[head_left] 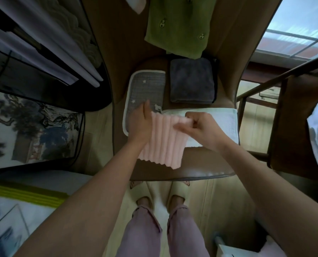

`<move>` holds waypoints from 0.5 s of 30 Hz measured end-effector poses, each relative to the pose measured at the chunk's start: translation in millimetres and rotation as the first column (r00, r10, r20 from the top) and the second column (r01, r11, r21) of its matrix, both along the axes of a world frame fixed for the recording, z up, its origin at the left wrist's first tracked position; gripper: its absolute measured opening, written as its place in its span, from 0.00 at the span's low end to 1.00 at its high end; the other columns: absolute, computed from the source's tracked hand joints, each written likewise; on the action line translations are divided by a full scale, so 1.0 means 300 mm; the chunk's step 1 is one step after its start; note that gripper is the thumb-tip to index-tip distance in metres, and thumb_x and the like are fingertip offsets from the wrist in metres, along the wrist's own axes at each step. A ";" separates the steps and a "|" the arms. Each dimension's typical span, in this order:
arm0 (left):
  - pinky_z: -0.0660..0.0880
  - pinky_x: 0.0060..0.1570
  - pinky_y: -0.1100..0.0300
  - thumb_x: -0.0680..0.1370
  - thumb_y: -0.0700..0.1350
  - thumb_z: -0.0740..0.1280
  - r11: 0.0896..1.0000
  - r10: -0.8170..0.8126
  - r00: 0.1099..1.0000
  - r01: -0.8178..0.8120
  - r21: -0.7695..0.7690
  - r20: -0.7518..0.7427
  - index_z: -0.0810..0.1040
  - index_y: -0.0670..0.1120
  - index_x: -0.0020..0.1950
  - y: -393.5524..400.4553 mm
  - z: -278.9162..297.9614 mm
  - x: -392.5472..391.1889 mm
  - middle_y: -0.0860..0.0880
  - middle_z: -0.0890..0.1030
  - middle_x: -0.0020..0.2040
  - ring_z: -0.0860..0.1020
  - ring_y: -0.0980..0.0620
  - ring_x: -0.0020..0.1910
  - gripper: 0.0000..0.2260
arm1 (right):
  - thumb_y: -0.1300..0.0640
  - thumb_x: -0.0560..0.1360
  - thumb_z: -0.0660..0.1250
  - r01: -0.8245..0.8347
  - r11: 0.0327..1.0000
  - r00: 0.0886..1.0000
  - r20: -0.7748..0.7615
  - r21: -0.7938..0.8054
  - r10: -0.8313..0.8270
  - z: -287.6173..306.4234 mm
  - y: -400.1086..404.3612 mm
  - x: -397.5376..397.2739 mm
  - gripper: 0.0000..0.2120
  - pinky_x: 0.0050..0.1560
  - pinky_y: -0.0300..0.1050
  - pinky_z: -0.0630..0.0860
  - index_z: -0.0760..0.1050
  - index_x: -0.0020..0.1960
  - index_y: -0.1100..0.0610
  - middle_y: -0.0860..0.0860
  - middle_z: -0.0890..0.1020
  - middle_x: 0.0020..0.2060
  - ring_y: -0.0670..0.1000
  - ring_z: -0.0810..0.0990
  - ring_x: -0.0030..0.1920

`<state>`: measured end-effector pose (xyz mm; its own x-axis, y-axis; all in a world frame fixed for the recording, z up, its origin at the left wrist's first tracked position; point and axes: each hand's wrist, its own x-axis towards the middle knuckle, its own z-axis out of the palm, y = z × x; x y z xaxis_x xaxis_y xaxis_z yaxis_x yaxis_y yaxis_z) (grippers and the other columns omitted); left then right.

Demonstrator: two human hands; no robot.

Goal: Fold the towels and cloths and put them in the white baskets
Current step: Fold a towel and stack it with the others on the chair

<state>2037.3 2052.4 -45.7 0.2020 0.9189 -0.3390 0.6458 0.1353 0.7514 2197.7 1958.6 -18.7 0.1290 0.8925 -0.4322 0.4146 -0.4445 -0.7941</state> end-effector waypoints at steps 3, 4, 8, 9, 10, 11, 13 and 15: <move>0.63 0.35 0.64 0.85 0.49 0.50 0.994 0.085 0.996 -0.086 -0.061 -0.023 0.69 0.49 0.37 0.030 0.013 0.063 0.55 0.72 0.36 0.70 0.62 0.35 0.18 | 0.52 0.77 0.68 0.240 0.971 0.962 -0.130 -0.010 -0.239 -0.009 0.041 -0.013 0.11 0.43 0.43 0.77 0.74 0.50 0.60 0.53 0.79 0.44 0.50 0.80 0.46; 0.64 0.36 0.66 0.85 0.50 0.49 0.991 0.092 0.995 -0.095 -0.093 -0.033 0.72 0.48 0.40 0.045 0.013 0.079 0.54 0.73 0.38 0.71 0.61 0.37 0.19 | 0.53 0.77 0.68 0.290 0.957 0.948 -0.136 -0.001 -0.287 -0.021 0.062 -0.014 0.09 0.45 0.44 0.78 0.72 0.50 0.59 0.53 0.79 0.46 0.50 0.80 0.47; 0.66 0.59 0.57 0.83 0.60 0.48 0.948 0.091 0.995 -0.097 -0.304 -0.035 0.69 0.46 0.69 0.095 -0.045 0.069 0.50 0.73 0.60 0.73 0.51 0.58 0.24 | 0.54 0.78 0.67 0.394 0.915 0.912 -0.087 -0.079 -0.401 -0.124 0.133 -0.013 0.16 0.52 0.50 0.80 0.64 0.60 0.56 0.51 0.75 0.52 0.52 0.78 0.53; 0.67 0.63 0.54 0.82 0.61 0.49 0.936 0.095 0.995 -0.101 -0.338 -0.037 0.66 0.46 0.72 0.092 -0.065 0.050 0.49 0.72 0.65 0.72 0.49 0.62 0.26 | 0.53 0.78 0.66 0.390 0.916 0.916 -0.055 -0.098 -0.396 -0.151 0.134 -0.018 0.19 0.53 0.50 0.79 0.62 0.64 0.56 0.51 0.74 0.55 0.53 0.77 0.55; 0.67 0.65 0.51 0.82 0.62 0.49 0.931 0.093 0.995 -0.103 -0.351 -0.045 0.66 0.47 0.73 0.083 -0.079 0.031 0.48 0.72 0.67 0.72 0.48 0.63 0.27 | 0.52 0.79 0.65 0.392 0.915 0.918 -0.029 -0.095 -0.396 -0.170 0.126 -0.025 0.21 0.55 0.49 0.78 0.60 0.67 0.55 0.51 0.73 0.59 0.53 0.76 0.58; 0.68 0.65 0.49 0.81 0.63 0.49 0.929 0.093 0.994 -0.106 -0.354 -0.053 0.66 0.47 0.73 0.069 -0.086 0.011 0.47 0.72 0.68 0.72 0.47 0.64 0.28 | 0.51 0.80 0.63 0.411 0.909 0.911 -0.013 -0.068 -0.413 -0.179 0.109 -0.034 0.21 0.57 0.48 0.77 0.59 0.68 0.53 0.51 0.72 0.62 0.53 0.75 0.60; 0.70 0.59 0.53 0.81 0.64 0.48 0.919 0.101 0.992 -0.122 -0.375 -0.076 0.69 0.46 0.70 0.028 -0.088 -0.028 0.48 0.75 0.63 0.74 0.49 0.60 0.29 | 0.50 0.80 0.62 0.442 0.897 0.897 -0.001 0.024 -0.442 -0.170 0.040 -0.061 0.21 0.61 0.46 0.74 0.60 0.70 0.50 0.50 0.70 0.67 0.50 0.74 0.62; 0.70 0.53 0.57 0.80 0.65 0.49 0.900 0.092 0.992 -0.121 -0.418 -0.089 0.70 0.45 0.69 -0.013 -0.081 -0.055 0.49 0.75 0.60 0.75 0.51 0.56 0.29 | 0.49 0.79 0.64 0.373 0.923 0.926 0.016 0.092 -0.376 -0.160 -0.052 -0.085 0.23 0.61 0.43 0.72 0.62 0.72 0.49 0.48 0.67 0.70 0.47 0.73 0.63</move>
